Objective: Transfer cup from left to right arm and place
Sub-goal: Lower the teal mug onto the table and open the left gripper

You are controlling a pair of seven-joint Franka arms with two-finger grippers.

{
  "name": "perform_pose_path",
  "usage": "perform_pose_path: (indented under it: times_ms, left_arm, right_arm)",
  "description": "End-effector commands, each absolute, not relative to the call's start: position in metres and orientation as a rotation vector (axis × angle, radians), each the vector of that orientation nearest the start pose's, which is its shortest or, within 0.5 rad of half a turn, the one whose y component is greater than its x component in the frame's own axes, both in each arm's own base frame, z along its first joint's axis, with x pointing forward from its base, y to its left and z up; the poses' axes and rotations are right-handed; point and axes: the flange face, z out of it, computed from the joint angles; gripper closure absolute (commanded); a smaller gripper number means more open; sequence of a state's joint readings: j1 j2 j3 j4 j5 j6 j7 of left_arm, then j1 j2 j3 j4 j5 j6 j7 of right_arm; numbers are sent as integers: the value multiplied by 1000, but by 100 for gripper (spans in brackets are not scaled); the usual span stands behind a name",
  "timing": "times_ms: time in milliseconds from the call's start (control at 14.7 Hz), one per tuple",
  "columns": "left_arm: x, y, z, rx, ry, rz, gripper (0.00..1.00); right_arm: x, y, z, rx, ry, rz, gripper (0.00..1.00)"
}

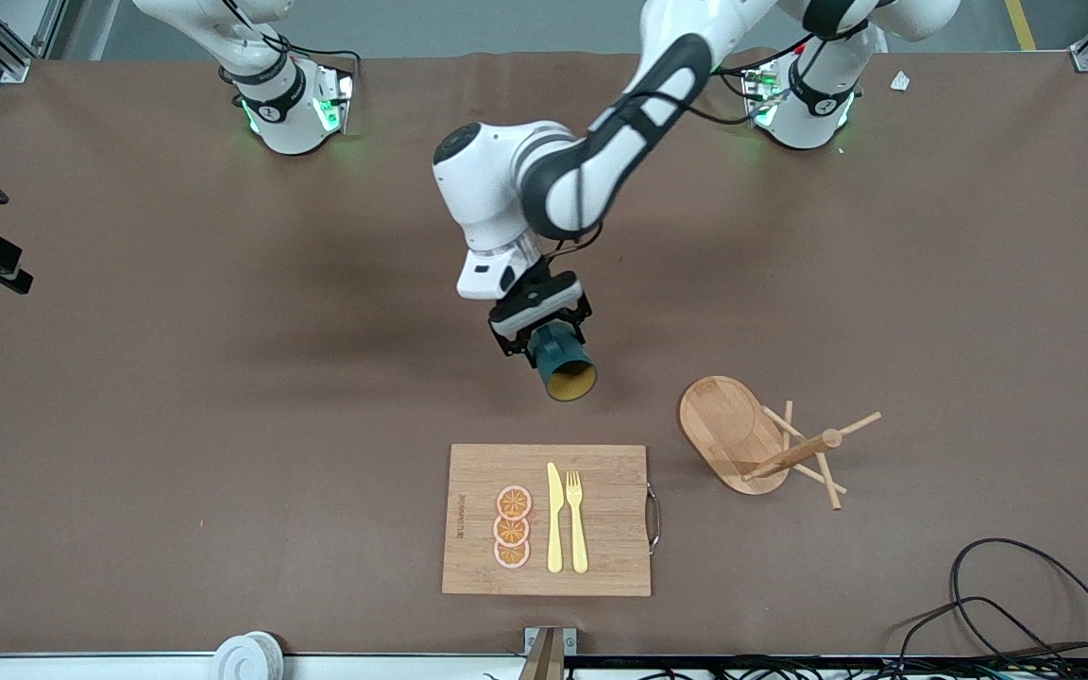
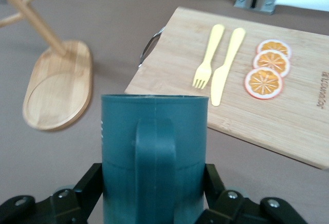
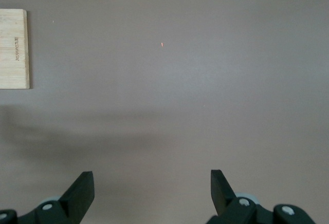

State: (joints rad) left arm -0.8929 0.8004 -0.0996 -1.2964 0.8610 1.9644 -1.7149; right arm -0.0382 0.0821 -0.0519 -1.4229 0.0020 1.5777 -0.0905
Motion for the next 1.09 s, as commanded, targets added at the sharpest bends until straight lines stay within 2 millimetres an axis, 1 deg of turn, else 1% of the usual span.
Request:
perform_pose_path:
  times_ms: [0, 68, 204, 272, 408, 476, 545, 613, 681, 749, 885, 1021]
  left_arm:
    - [448, -602, 229, -2605, -396, -1193, 78]
    - [437, -609, 212, -2592, -371, -1267, 78]
    - [429, -613, 187, -2552, -359, -1410, 77]
    - [418, -617, 170, -2534, -332, -1499, 76]
    - [414, -616, 143, -2503, -314, -1660, 72]
    - [412, -615, 132, -2499, -313, -1694, 71]
    - [406, -616, 123, -2504, -317, -1694, 67]
    - [399, -621, 124, -2521, -338, -1696, 50]
    - [396, -621, 122, -2534, -380, -1696, 26]
    - [383, -624, 117, -2560, -423, -1684, 0]
    - [357, -634, 113, -2604, -429, -1658, 0]
    - [323, -648, 118, -2675, -504, -1528, 0]
  right_arm:
    - [576, -54, 652, -3147, -44, -120, 0]
    - [576, -54, 651, -3147, -42, -115, 0]
    - [576, -54, 651, -3147, -44, -115, 0]
    - [576, -53, 651, -3146, -42, -116, 0]
    - [576, -53, 651, -3146, -42, -116, 0]
    - [576, -53, 651, -3146, -44, -116, 0]
    - [576, -53, 651, -3146, -42, -116, 0]
    - [576, -53, 651, -3146, -42, -116, 0]
    - [576, -53, 651, -3146, -42, -113, 0]
    - [576, -53, 651, -3146, -42, -113, 0]
    - [576, -53, 650, -3146, -42, -111, 0]
    - [576, -53, 650, -3145, -42, -108, 0]
